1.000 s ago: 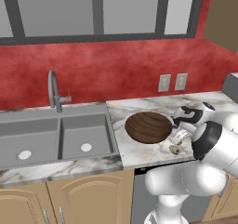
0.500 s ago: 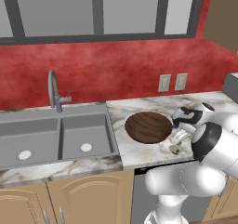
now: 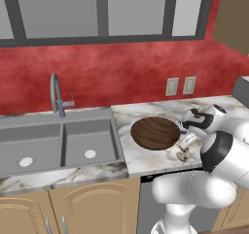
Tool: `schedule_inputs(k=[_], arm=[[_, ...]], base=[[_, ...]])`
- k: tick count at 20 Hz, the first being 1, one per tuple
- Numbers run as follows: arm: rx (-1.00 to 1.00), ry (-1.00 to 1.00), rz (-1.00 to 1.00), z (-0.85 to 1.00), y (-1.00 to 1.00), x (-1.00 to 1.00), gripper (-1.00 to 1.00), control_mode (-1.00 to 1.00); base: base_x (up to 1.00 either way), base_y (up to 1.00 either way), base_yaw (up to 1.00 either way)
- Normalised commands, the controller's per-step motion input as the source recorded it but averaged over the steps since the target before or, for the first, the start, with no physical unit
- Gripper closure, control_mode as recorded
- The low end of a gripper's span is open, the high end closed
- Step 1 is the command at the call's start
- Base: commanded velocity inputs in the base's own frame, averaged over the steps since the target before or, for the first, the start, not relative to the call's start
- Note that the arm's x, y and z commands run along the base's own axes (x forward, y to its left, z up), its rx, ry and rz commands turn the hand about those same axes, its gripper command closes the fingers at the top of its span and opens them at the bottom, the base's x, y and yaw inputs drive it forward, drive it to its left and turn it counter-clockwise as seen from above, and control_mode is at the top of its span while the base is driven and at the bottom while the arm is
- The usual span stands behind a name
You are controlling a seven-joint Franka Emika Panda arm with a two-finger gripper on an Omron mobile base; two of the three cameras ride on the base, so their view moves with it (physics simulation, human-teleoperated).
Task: Gather the eggs and milk located in the vicinity of the sink area and place them right next to the bowl.
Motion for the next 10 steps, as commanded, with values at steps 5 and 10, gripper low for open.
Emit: schedule_inputs(k=[5, 10], arm=[[0.11, 0.0, 0.0, 0.66, -0.18, 0.0, -1.0, -1.0], [0.08, 0.01, 0.0, 0.62, -0.23, -0.19, -1.0, -1.0]], base=[[0.0, 0.0, 0.0], [0.0, 0.0, 0.0]])
